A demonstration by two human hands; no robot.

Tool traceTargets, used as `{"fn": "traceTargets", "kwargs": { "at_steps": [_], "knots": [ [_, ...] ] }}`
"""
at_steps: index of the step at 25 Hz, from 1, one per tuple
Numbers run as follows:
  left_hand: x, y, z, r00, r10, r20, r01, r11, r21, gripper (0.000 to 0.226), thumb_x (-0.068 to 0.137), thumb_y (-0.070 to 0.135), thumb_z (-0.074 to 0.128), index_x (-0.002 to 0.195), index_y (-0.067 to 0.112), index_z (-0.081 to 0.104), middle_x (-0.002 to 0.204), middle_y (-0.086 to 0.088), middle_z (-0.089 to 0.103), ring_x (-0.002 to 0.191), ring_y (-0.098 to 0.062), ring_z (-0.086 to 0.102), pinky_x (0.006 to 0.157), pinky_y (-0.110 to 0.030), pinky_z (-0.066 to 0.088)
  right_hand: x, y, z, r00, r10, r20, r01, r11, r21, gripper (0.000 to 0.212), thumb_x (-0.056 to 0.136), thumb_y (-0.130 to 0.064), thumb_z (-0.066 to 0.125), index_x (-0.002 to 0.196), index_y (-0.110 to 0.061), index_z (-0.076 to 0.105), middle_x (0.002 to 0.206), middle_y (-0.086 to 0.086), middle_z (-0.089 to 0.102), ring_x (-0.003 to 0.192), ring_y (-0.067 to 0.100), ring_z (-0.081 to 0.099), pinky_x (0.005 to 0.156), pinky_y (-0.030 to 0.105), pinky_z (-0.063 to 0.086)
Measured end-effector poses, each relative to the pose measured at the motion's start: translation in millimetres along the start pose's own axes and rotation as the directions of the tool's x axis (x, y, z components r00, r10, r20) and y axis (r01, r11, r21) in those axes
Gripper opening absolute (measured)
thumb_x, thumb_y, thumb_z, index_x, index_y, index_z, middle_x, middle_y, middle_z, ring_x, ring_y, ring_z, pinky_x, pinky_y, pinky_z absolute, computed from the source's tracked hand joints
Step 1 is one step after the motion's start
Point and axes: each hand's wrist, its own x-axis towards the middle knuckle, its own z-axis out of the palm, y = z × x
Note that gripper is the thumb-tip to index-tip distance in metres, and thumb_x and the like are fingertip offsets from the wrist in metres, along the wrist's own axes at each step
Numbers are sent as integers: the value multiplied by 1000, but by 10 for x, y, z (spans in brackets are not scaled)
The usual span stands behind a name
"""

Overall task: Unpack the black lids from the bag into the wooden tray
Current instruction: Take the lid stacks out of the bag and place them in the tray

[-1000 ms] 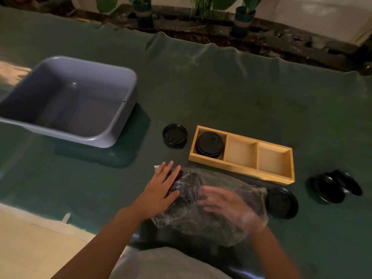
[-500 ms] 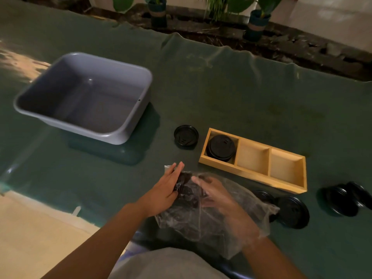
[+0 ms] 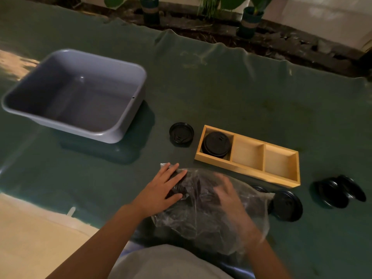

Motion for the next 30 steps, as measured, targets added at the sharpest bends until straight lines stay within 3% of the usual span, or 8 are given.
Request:
{"fn": "traceTargets", "kwargs": {
  "at_steps": [3,5,9,13,20,22,25,30],
  "knots": [
    [12,56,42,998,-22,-52,26,997,70,69,89,50,43,135,54,-9,158,8,-1,138,-7,-18,114,-44,19,-39,80,-35,999,-13,-35,0,942,-337,47,87,-38,58,131,-36,42,140,-4,43,131,18,38,111,30,23],
    [23,91,62,997,-34,-74,40,995,93,69,89,50,44,139,49,-3,159,7,2,137,-6,-16,114,-44,20,-86,106,-8,993,87,-80,-102,973,-208,58,74,-50,68,126,-40,46,136,-4,46,125,19,43,110,41,32],
    [26,112,68,994,-54,-100,63,994,91,66,89,49,45,143,45,7,158,8,4,142,-10,-10,114,-42,20,-240,96,-115,979,132,-154,-148,984,-94,73,65,-41,79,129,-29,45,118,-9,50,107,14,50,95,36,41],
    [26,127,72,989,-82,-127,86,996,28,65,89,47,47,143,43,10,158,8,8,144,-14,-4,114,-40,17,-494,35,-762,998,56,-25,-52,989,141,59,61,-27,80,115,-16,59,102,-8,72,90,15,69,73,24,54],
    [26,127,81,980,-105,-171,103,995,-19,64,89,41,51,144,36,17,157,1,14,145,-19,0,115,-39,12,-227,-121,-1996,946,92,-310,107,815,569,15,89,-5,52,93,-14,63,80,-1,76,72,12,72,59,24,58],
    [26,131,86,980,-104,-173,104,995,-10,64,89,42,51,144,35,17,157,1,14,145,-19,0,115,-37,11,143,-315,-1900,954,89,-287,91,824,559,10,87,-8,57,95,-12,62,91,4,72,83,15,71,64,30,58],
    [21,116,86,980,-111,-167,111,994,-7,65,89,43,51,144,36,16,157,2,14,145,-18,0,114,-35,12,634,-568,-1521,964,132,-231,-11,887,462,38,83,-12,65,118,-2,54,110,10,61,103,23,59,78,37,52],
    [23,122,80,981,-130,-141,131,991,-2,65,89,45,48,144,39,13,157,4,12,145,-16,-1,114,-38,15,945,-701,-1206,941,116,-319,-42,972,230,47,78,-22,71,118,-1,55,109,12,61,99,26,60,83,40,54]
  ]
}}
